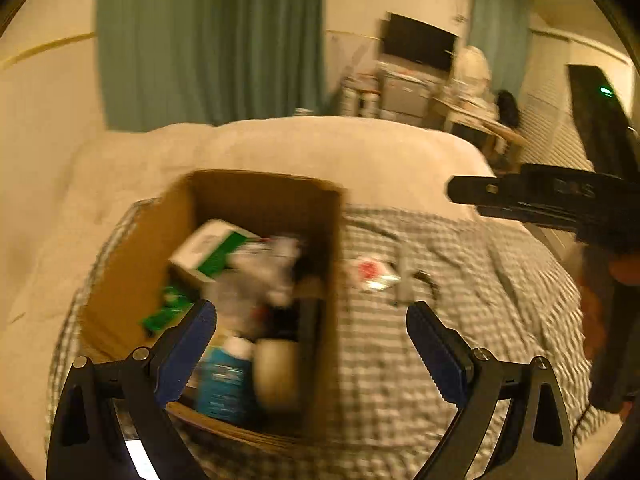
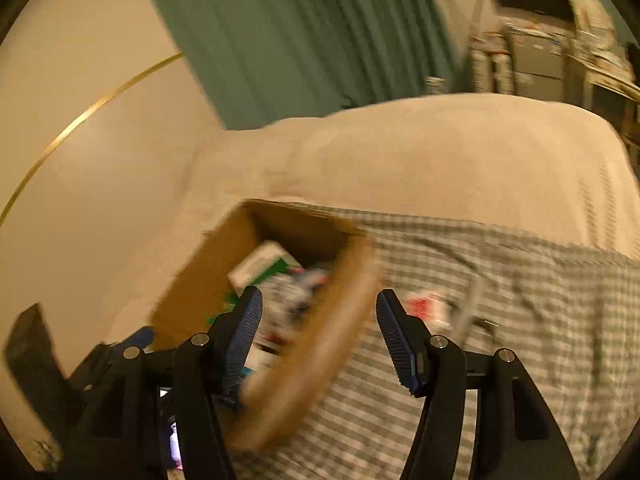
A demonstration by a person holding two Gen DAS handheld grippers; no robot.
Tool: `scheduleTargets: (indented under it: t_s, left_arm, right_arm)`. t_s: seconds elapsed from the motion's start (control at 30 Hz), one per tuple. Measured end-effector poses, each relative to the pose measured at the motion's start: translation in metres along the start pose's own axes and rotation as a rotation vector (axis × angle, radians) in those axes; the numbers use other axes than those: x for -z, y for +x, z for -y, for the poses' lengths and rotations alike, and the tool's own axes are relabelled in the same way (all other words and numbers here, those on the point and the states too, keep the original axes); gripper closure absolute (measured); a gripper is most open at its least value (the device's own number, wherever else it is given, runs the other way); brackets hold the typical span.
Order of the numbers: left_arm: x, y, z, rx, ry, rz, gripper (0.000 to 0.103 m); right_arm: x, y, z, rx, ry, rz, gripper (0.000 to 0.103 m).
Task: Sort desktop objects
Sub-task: 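Carry the beige box and clear comb into the cardboard box and release both, then grasp the white tube with the left tool while the right tool grasps the bead bracelet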
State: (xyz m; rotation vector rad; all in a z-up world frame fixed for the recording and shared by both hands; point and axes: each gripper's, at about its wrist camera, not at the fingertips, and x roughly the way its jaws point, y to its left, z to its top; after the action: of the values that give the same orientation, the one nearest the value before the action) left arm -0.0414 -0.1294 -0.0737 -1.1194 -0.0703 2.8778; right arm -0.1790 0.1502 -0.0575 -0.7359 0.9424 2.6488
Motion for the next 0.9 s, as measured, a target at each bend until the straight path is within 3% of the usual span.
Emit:
scheduleTargets:
  t_s: [0.2, 0.3, 0.43, 0.6, 0.77, 0.9]
  left_arm:
    - [0.009, 0.006, 0.077, 0.117, 0.055, -0.012, 0.005]
    - [0.014, 0.030, 0.100, 0.129, 0.051, -0.042, 0.005]
    - [0.024, 0.069, 0.109, 0.118, 0.027, -0.100, 0.005]
    - [0.025, 0.124, 0.100, 0.081, -0.009, -0.155, 0.005]
    - [0.020, 0.171, 0.093, 0.008, 0.010, -0.172, 0.005]
    - [0.024, 0.189, 0.096, 0.012, 0.040, -0.176, 0.005]
  right_arm:
    - [0.024, -0.053, 0.067, 0.107, 0.085, -0.006, 0.044]
    - [0.036, -0.070, 0.089, 0.145, 0.088, -0.020, 0.044]
    - [0.061, -0.074, 0.121, 0.162, 0.103, -0.075, 0.054]
    - [0.080, -0.044, 0.155, 0.143, 0.108, -0.141, 0.061]
    - [0.074, 0.008, 0.169, 0.097, 0.110, -0.183, 0.067]
    - [0.064, 0.043, 0.176, 0.065, 0.132, -0.192, 0.068]
